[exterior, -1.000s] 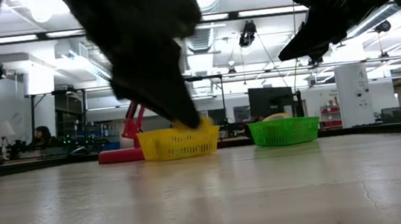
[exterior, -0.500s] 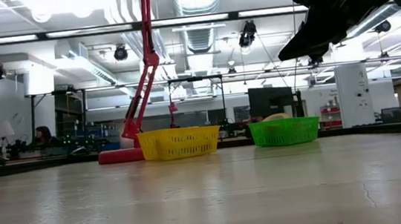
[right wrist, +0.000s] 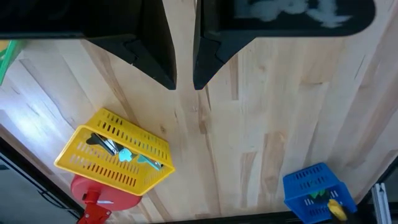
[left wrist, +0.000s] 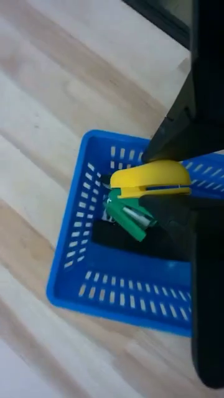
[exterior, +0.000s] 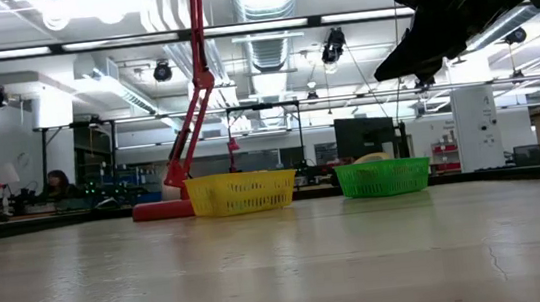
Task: Pick and place Stapler, Stapler remover, tape
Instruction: Put the small yellow stapler into the blue bin, then return to Home Position
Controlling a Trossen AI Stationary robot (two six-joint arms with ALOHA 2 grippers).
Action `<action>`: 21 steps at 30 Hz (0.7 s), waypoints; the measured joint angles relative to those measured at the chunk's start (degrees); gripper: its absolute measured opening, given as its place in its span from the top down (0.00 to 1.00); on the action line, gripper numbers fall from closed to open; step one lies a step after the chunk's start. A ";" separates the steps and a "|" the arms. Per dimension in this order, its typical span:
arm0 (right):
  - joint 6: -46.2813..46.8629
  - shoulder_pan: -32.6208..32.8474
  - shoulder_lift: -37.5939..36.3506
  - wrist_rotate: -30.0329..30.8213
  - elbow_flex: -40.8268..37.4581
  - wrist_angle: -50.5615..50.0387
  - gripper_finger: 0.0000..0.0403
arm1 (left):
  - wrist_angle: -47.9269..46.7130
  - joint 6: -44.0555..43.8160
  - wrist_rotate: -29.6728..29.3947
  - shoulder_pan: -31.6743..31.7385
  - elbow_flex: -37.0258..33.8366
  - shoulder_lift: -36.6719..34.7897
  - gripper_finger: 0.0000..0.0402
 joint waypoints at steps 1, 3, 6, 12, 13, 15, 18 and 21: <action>0.00 0.02 0.00 0.00 0.00 0.00 0.88 | 1.19 -0.37 0.04 0.00 -0.82 0.02 0.78; 0.00 0.02 0.00 0.00 0.00 0.00 0.88 | 1.70 -2.79 0.21 0.11 -2.20 0.04 0.76; 0.00 0.00 0.00 0.00 0.00 0.00 0.88 | 1.67 -5.09 0.61 0.13 -3.30 0.02 0.73; 0.01 0.02 0.00 0.02 0.00 0.04 0.88 | 1.05 -5.59 -1.50 0.42 -3.26 -0.28 0.60; 0.00 0.02 0.00 0.02 0.00 0.04 0.88 | 1.05 -5.63 -2.00 0.48 -3.20 -0.29 0.58; 0.13 0.02 0.00 0.03 0.00 0.06 0.88 | 0.99 -5.66 -2.02 0.77 -3.18 -0.33 0.54; 0.26 0.00 0.00 0.02 0.00 0.07 0.88 | 1.03 -4.81 -2.12 1.18 -3.18 -0.33 0.50; 0.28 0.02 0.00 0.04 0.00 0.11 0.88 | 1.01 -0.25 -6.91 1.65 -3.20 -0.33 0.50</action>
